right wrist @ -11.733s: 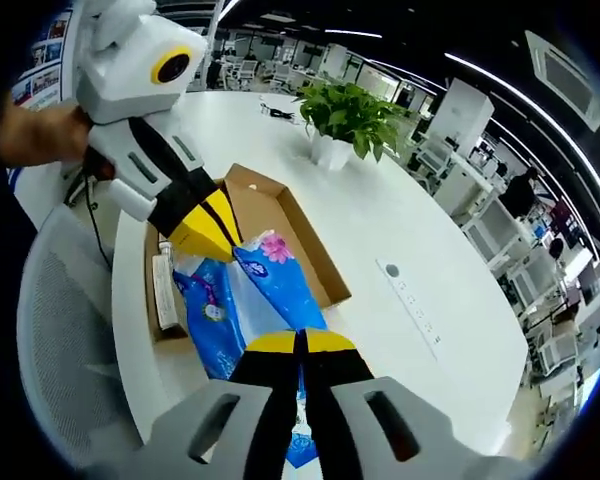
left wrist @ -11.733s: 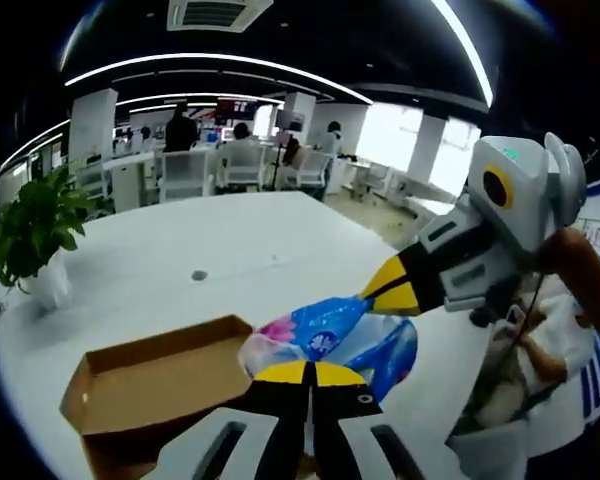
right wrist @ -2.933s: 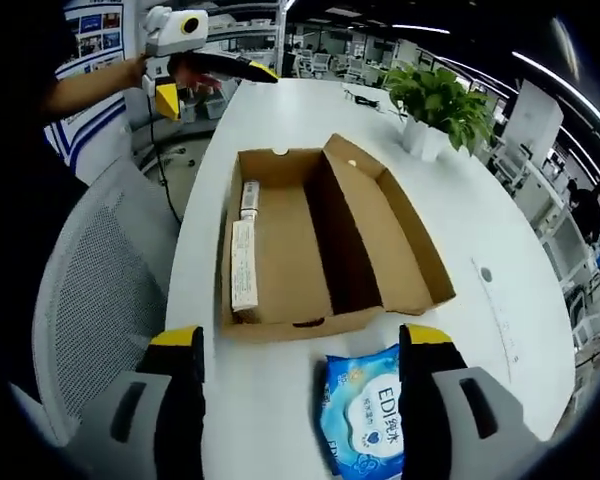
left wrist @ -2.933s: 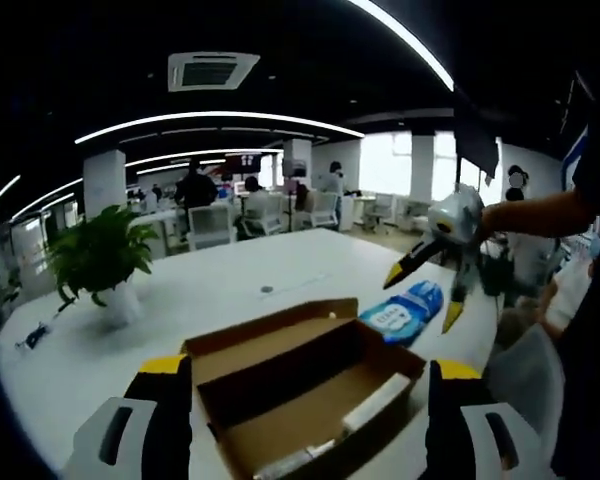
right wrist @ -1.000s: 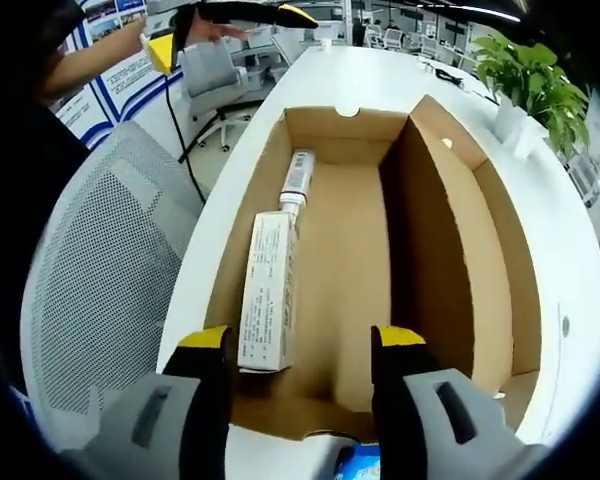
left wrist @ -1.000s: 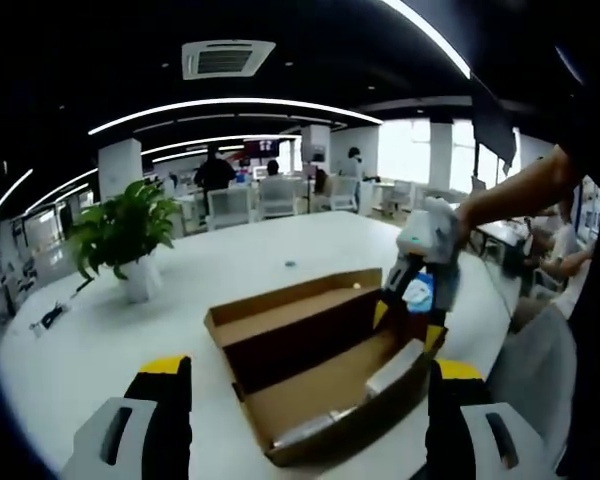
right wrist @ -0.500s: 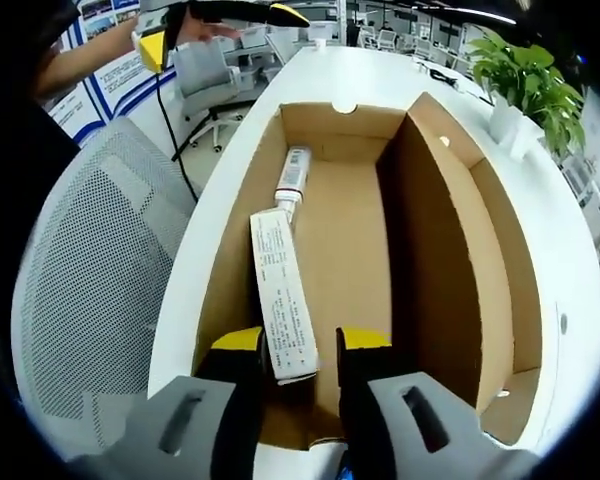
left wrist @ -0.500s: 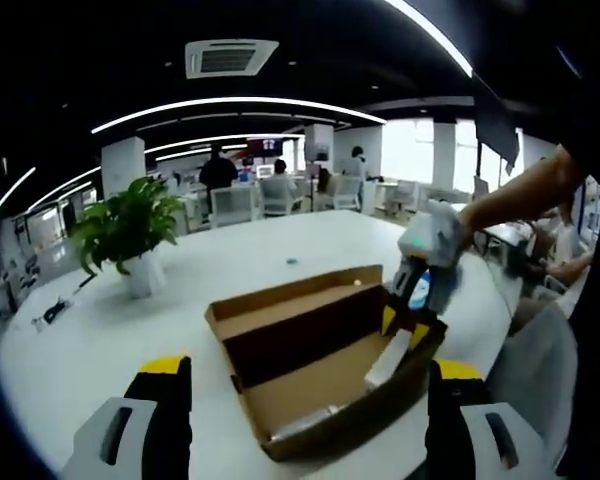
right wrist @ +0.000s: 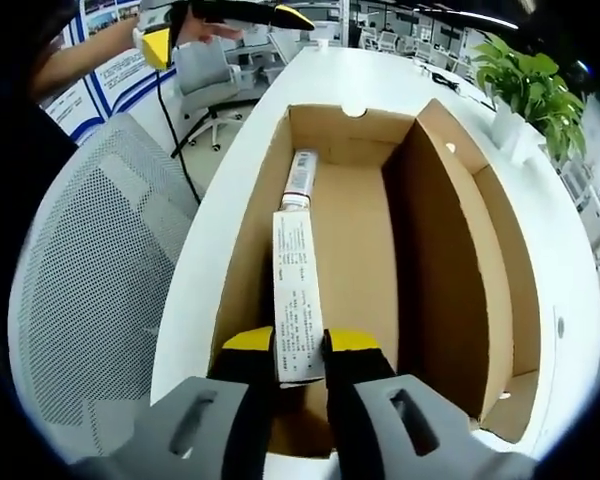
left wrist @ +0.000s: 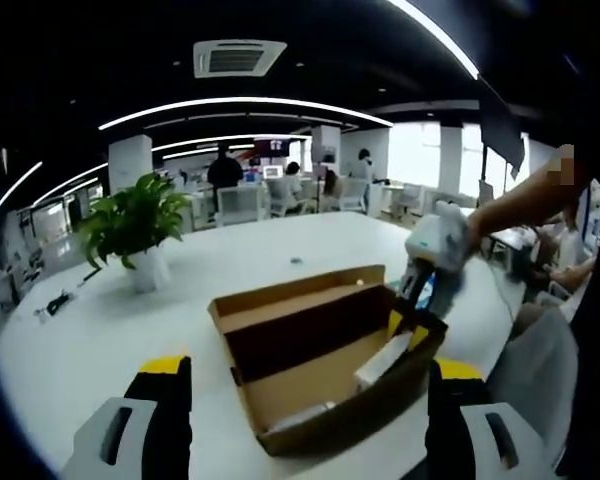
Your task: Operate the shoe box by opening the lid, removing the specified soft item, and placing it in the target area until the item is outside and the box remains undamaged.
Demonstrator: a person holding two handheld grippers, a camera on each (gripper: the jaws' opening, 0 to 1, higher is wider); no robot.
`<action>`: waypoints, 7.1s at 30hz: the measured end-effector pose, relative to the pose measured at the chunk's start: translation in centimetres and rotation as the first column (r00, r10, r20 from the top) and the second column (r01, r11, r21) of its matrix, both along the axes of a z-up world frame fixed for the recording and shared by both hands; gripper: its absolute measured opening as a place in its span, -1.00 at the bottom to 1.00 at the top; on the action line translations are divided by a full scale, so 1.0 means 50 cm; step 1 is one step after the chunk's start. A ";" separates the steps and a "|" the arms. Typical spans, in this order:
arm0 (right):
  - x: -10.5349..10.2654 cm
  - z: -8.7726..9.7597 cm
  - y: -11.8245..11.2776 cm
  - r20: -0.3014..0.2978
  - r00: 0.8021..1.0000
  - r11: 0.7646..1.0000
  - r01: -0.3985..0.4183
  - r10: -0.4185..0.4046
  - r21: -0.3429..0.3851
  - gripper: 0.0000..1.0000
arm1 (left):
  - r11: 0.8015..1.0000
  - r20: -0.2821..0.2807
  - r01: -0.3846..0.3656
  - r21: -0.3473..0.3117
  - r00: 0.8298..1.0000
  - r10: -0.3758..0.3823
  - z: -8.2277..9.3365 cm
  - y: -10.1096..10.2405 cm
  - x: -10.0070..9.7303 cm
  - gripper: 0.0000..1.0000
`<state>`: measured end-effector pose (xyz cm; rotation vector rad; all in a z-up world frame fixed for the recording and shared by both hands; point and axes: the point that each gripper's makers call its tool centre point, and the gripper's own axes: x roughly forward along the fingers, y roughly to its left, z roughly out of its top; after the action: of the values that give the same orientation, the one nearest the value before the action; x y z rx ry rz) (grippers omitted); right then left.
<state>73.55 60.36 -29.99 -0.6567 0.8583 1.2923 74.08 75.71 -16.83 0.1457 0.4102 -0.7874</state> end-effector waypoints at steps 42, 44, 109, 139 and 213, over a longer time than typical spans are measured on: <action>0.017 0.206 -0.042 0.150 0.985 0.993 0.065 -0.080 0.102 -0.72 | 0.999 -0.004 0.039 -0.020 0.999 -0.039 -0.004 -0.017 -0.004 1.00; 0.019 0.217 -0.051 0.155 0.984 0.992 0.068 -0.084 0.107 -0.72 | 0.999 -0.002 0.044 -0.015 0.999 -0.044 -0.002 -0.020 -0.009 1.00; 0.080 0.272 -0.537 0.242 0.940 0.969 0.247 -0.242 0.012 -0.71 | 0.995 0.008 0.100 0.016 0.995 -0.100 0.001 -0.060 -0.014 1.00; 0.130 0.109 -0.734 0.189 0.963 0.964 0.220 -0.191 -0.147 -0.70 | 0.994 -0.041 0.101 0.038 0.994 -0.099 -0.042 -0.088 0.010 1.00; 0.138 -0.009 -0.832 0.125 0.977 0.910 0.207 -0.173 -0.359 -0.63 | 0.992 -0.102 0.089 0.087 0.992 -0.080 -0.099 -0.056 0.018 0.96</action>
<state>80.43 18.78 -30.44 -0.8984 1.0768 0.9226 74.99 72.92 -21.77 0.2115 0.5367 -0.8622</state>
